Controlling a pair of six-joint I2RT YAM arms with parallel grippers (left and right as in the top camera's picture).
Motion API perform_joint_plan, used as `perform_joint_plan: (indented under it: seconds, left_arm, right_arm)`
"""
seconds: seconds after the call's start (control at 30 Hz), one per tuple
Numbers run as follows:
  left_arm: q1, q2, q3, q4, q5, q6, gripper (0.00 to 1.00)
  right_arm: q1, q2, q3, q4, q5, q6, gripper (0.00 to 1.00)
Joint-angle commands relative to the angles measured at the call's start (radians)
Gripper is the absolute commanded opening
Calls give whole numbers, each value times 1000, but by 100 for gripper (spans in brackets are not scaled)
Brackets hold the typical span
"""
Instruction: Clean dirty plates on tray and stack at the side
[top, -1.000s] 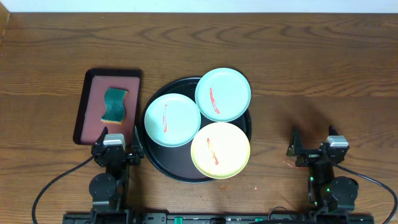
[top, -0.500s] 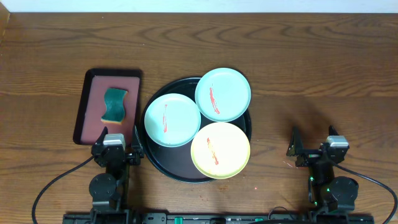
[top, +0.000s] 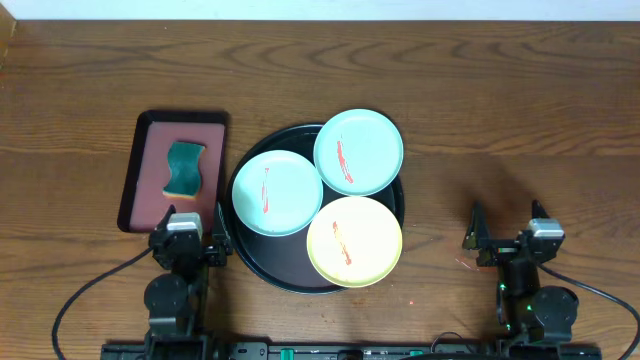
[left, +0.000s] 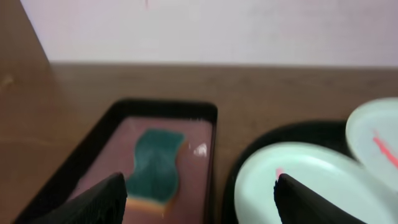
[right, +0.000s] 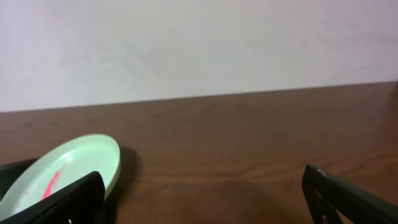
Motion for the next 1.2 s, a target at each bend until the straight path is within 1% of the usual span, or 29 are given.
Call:
perform_joint_plan:
  seconds: [0.0, 0.2, 0.3, 0.33, 0.47, 0.73, 0.8, 0.93, 1.03, 1.17]
  left_arm:
    - [-5, 98, 66, -28, -2, -22, 77]
    - [-5, 322, 224, -31, -2, -22, 77]
    - [-5, 445, 330, -58, -2, -22, 77]
    - [-5, 502, 386, -80, -2, -22, 76]
    - [-5, 630, 531, -158, -2, -22, 76]
    - [-5, 801, 799, -396, 0, -22, 77]
    - [-3, 840, 871, -478, 26, -22, 77]
    - [28, 929, 1026, -636, 127, -22, 77]
    - [69, 1015, 1152, -753, 206, -22, 76]
    - [122, 1119, 1299, -889, 314, -22, 77]
  right_arm:
    - [18, -5, 11, 11, 13, -2, 99]
    - [17, 14, 60, 9, 13, -2, 99]
    - [18, 45, 97, 8, 9, -2, 99]
    - [18, 74, 121, 6, 8, -2, 99]
    - [18, 181, 203, -14, 5, -2, 99]
    - [18, 488, 411, -58, -68, -2, 99]
    - [18, 573, 483, -98, -95, -2, 99]
    - [18, 750, 662, -232, -143, -2, 99]
    - [17, 880, 814, -366, -190, -2, 99]
    - [18, 1046, 1027, -584, -227, -6, 99]
